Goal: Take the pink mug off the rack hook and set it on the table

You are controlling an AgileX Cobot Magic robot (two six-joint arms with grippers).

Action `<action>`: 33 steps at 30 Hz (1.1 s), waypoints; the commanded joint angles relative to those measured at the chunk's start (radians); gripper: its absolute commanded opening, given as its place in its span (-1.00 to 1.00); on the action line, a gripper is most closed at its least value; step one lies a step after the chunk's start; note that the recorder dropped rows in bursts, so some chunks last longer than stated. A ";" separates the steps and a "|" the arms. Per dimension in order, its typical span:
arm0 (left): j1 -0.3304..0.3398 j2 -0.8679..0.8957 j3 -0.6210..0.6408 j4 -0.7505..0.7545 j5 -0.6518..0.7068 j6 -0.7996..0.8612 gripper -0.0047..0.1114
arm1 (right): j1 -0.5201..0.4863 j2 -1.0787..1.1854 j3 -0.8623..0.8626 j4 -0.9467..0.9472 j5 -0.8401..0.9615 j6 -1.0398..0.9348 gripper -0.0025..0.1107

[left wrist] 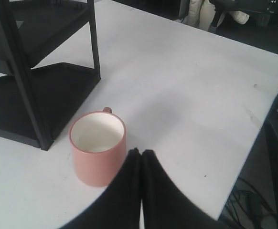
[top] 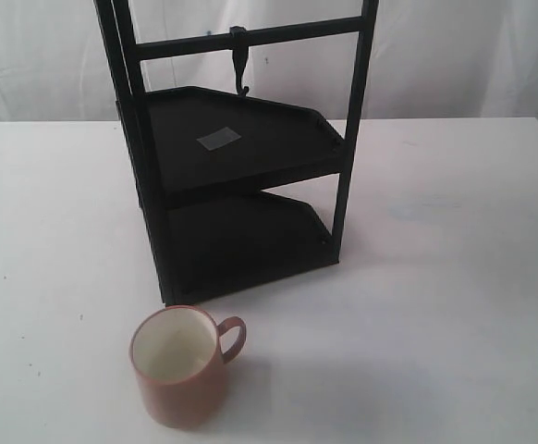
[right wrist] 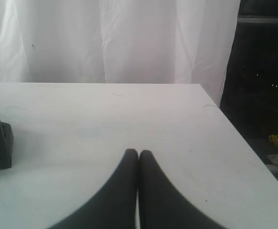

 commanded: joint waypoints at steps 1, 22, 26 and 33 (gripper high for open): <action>0.001 0.002 0.080 -0.018 -0.150 -0.007 -0.92 | 0.001 -0.006 0.007 -0.003 -0.004 0.001 -0.96; 0.263 -0.069 0.445 -0.033 -0.353 -0.007 -0.92 | 0.001 -0.006 0.007 -0.003 -0.004 0.001 -0.96; 0.463 -0.069 0.445 -0.033 -0.353 -0.007 -0.92 | 0.001 -0.006 0.007 -0.003 -0.004 0.001 -0.96; 0.651 -0.069 0.445 -0.033 -0.353 -0.007 -0.92 | 0.001 -0.006 0.007 -0.003 -0.004 0.001 -0.96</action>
